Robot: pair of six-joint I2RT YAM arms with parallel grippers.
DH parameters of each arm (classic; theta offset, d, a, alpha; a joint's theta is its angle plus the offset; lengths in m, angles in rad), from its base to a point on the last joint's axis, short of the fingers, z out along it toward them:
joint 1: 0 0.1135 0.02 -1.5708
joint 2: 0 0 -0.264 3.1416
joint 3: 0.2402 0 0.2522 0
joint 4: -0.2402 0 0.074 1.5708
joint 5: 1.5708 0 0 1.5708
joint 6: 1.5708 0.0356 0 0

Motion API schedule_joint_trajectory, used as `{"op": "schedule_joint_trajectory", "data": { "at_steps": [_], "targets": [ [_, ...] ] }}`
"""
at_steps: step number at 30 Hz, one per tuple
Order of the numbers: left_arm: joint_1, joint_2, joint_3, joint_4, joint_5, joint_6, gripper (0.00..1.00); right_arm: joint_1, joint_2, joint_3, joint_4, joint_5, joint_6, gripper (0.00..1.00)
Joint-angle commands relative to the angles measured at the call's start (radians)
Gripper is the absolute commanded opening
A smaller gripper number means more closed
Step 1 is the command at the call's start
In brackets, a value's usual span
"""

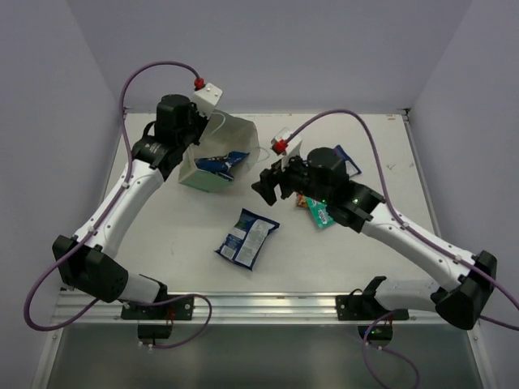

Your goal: Take the snacks out of the paper bag

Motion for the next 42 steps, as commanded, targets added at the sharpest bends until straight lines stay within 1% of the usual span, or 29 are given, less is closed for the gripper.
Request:
{"op": "schedule_joint_trajectory", "data": {
  "at_steps": [1,3,4,5,8,10,11,13,14,18,22,29,32,36,38,39,40,42],
  "targets": [
    [0.002,-0.074,-0.016,0.079,0.083,0.052,0.0,-0.005,-0.112,0.18,-0.061,0.006,-0.126,0.8],
    [0.002,-0.088,-0.027,0.069,0.138,0.06,0.0,-0.005,-0.106,0.245,-0.106,-0.027,-0.157,0.8],
    [0.001,-0.094,-0.031,0.066,0.172,0.06,0.0,-0.005,-0.091,0.318,-0.127,-0.043,-0.166,0.8],
    [-0.001,-0.101,-0.036,0.063,0.183,0.06,0.0,-0.005,-0.069,0.352,-0.143,-0.053,-0.173,0.79],
    [-0.007,-0.111,-0.04,0.046,0.222,0.061,0.0,-0.005,0.032,0.451,-0.158,-0.092,-0.19,0.75],
    [-0.009,-0.114,-0.045,0.043,0.224,0.06,0.0,-0.005,0.124,0.51,-0.166,-0.125,-0.19,0.73],
    [-0.009,-0.115,-0.047,0.042,0.224,0.061,0.0,-0.005,0.155,0.524,-0.169,-0.141,-0.192,0.71],
    [-0.01,-0.115,-0.048,0.037,0.23,0.057,0.0,-0.003,0.236,0.553,-0.175,-0.17,-0.189,0.7],
    [-0.012,-0.117,-0.048,0.037,0.235,0.055,0.0,-0.003,0.257,0.555,-0.172,-0.205,-0.187,0.7],
    [-0.015,-0.118,-0.048,0.033,0.249,0.052,0.0,0.0,0.34,0.524,-0.135,-0.251,-0.203,0.72],
    [-0.015,-0.126,-0.048,0.031,0.276,0.063,0.0,-0.002,0.409,0.469,-0.098,-0.239,-0.246,0.75],
    [-0.015,-0.121,-0.051,0.029,0.306,0.06,0.0,0.0,0.504,0.463,-0.123,-0.255,-0.307,0.8],
    [-0.015,-0.12,-0.048,0.029,0.318,0.055,0.0,-0.002,0.537,0.461,-0.117,-0.248,-0.31,0.79],
    [-0.015,-0.118,-0.048,0.029,0.333,0.049,0.0,0.0,0.567,0.486,-0.121,-0.248,-0.318,0.75],
    [-0.015,-0.117,-0.048,0.031,0.335,0.046,0.0,0.0,0.578,0.495,-0.123,-0.242,-0.321,0.69],
    [-0.015,-0.115,-0.048,0.029,0.333,0.047,0.0,0.0,0.578,0.498,-0.121,-0.241,-0.319,0.65],
    [-0.015,-0.115,-0.053,0.029,0.33,0.047,0.0,0.0,0.574,0.498,-0.117,-0.241,-0.318,0.56],
    [-0.015,-0.115,-0.059,0.029,0.316,0.051,0.0,0.0,0.555,0.497,-0.105,-0.242,-0.31,0.44]
  ]
}}
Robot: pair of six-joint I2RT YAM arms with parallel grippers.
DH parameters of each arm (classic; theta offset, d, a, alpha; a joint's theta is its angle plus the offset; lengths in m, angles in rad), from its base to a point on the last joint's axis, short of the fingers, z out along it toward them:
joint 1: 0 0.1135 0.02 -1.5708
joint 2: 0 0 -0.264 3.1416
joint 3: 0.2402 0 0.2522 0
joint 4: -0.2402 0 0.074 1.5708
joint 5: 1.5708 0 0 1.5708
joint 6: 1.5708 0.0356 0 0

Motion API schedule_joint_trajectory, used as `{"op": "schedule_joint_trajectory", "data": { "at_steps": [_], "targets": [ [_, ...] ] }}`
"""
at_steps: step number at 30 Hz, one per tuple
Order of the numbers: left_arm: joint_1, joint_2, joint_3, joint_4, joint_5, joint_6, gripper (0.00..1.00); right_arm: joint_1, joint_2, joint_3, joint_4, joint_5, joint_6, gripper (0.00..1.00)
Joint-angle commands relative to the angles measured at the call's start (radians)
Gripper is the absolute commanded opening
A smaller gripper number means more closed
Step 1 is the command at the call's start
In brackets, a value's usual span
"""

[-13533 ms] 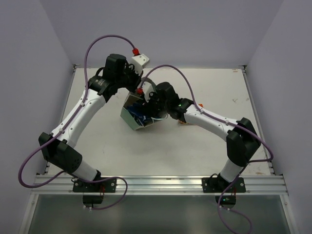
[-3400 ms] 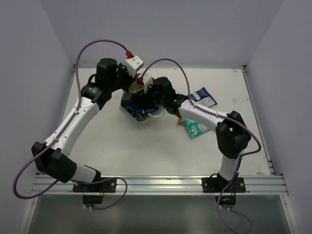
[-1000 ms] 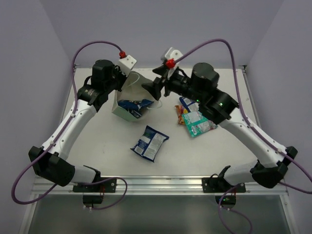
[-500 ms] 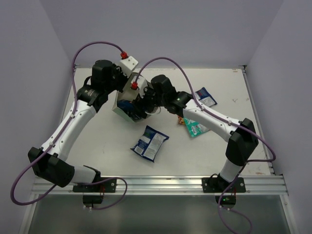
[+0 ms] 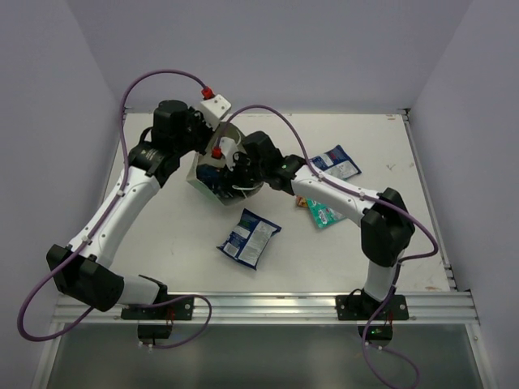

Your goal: Take the snacks out of the paper bag

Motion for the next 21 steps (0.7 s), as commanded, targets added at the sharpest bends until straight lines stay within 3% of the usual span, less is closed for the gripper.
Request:
{"op": "schedule_joint_trajectory", "data": {
  "at_steps": [1,2,3,8,21],
  "targets": [
    [-0.002,-0.039,-0.013,0.057,-0.003,0.004,0.0,0.001,-0.058,0.047,0.042,-0.019,0.0,0.38],
    [-0.003,-0.039,-0.017,0.057,-0.011,0.004,0.0,0.001,-0.074,0.047,0.048,-0.013,0.001,0.24],
    [-0.002,-0.04,-0.023,0.062,-0.035,0.002,0.0,0.001,-0.091,0.044,0.056,-0.003,0.001,0.17],
    [-0.003,-0.076,-0.097,0.109,-0.067,-0.004,0.0,0.001,-0.212,0.027,0.107,0.041,-0.005,0.0],
    [-0.003,-0.079,-0.115,0.12,-0.139,-0.036,0.0,0.001,-0.379,0.056,0.157,0.075,-0.006,0.0]
  ]
}}
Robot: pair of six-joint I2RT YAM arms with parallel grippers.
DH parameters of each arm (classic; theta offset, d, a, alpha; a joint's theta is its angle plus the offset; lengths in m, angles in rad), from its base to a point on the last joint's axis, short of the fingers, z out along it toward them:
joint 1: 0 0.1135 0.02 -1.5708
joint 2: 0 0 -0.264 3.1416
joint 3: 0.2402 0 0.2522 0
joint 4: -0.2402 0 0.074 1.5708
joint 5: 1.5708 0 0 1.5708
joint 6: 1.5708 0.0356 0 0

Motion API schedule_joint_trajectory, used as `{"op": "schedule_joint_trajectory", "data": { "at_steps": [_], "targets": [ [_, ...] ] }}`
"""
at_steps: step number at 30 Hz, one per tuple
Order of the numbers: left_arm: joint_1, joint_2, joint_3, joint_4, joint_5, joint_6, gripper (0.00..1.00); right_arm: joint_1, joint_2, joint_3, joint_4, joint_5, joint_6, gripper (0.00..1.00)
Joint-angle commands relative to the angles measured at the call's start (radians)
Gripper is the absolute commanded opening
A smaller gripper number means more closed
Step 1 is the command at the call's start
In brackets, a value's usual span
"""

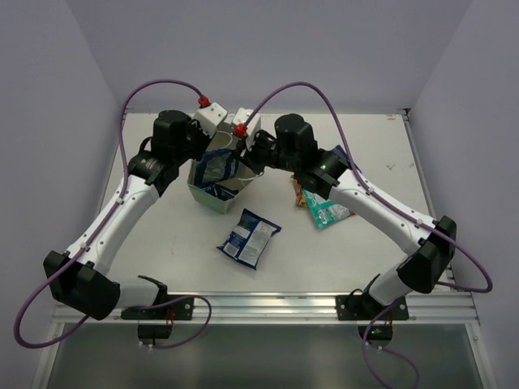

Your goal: Take the snacks out of the paper bag

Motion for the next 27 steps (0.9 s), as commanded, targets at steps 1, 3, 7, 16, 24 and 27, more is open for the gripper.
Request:
{"op": "schedule_joint_trajectory", "data": {
  "at_steps": [1,3,7,16,24,27],
  "targets": [
    [-0.003,-0.02,-0.001,0.084,-0.067,-0.028,0.0,0.001,-0.108,0.058,0.105,0.026,-0.006,0.0],
    [-0.003,-0.019,-0.001,0.085,-0.109,-0.036,0.0,0.0,-0.139,0.067,0.14,0.068,-0.006,0.0],
    [0.004,-0.007,0.004,0.088,-0.196,-0.053,0.0,-0.005,-0.208,0.09,0.196,0.154,-0.031,0.0],
    [0.062,0.007,0.031,0.076,-0.293,-0.09,0.0,-0.061,-0.257,0.176,0.202,0.305,-0.082,0.0],
    [0.106,-0.007,0.048,0.055,-0.334,-0.088,0.0,-0.261,-0.04,0.287,0.182,0.263,-0.04,0.0],
    [0.112,-0.004,0.066,0.048,-0.33,-0.082,0.0,-0.29,0.08,0.36,0.182,0.26,-0.091,0.0]
  ]
}}
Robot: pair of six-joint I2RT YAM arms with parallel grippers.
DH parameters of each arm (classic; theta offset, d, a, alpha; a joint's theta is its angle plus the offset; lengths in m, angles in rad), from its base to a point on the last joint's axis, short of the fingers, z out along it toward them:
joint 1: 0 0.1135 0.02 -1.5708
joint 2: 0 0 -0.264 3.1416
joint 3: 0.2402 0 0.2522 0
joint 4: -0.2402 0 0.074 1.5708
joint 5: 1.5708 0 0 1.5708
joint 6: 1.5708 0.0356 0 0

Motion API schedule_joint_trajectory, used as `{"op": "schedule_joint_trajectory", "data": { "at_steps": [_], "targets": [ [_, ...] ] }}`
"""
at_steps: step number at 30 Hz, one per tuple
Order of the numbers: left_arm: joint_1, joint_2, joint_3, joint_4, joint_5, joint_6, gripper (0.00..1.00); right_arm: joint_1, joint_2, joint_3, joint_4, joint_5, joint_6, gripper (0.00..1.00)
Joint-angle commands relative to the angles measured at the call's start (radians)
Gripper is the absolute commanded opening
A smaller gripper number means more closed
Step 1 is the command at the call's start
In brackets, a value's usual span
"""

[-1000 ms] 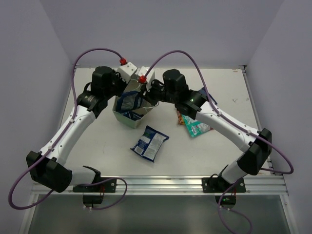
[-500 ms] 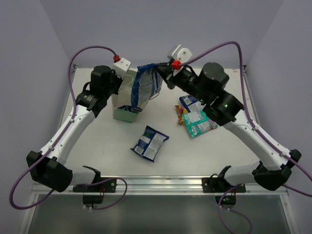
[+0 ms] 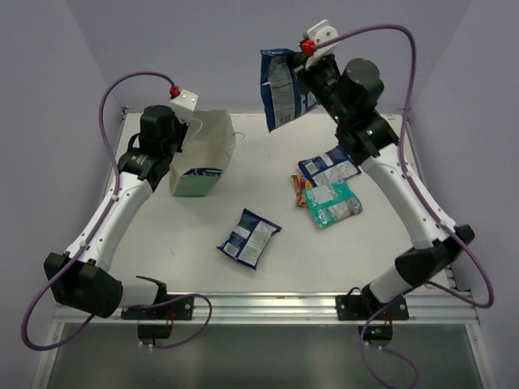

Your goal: Take the snacks out of the paper bag

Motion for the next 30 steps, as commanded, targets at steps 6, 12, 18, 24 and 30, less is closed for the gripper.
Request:
{"op": "schedule_joint_trajectory", "data": {
  "at_steps": [6,12,18,24,30],
  "targets": [
    [0.015,0.013,0.107,0.008,-0.029,0.008,0.0,-0.044,0.427,0.196,0.06,0.137,-0.094,0.0],
    [0.018,0.016,0.095,0.014,-0.017,0.035,0.0,-0.007,0.486,0.009,0.062,0.08,0.033,0.05],
    [0.018,0.014,0.043,0.028,0.067,0.092,0.0,0.123,0.36,-0.262,-0.004,-0.108,0.146,0.45],
    [0.017,0.008,0.014,0.028,0.201,0.144,0.0,0.145,0.118,-0.32,-0.192,-0.254,0.246,0.8],
    [-0.011,0.029,0.011,0.002,0.247,0.183,0.0,0.143,-0.082,-0.24,-0.297,-0.21,0.159,0.77]
  ]
}}
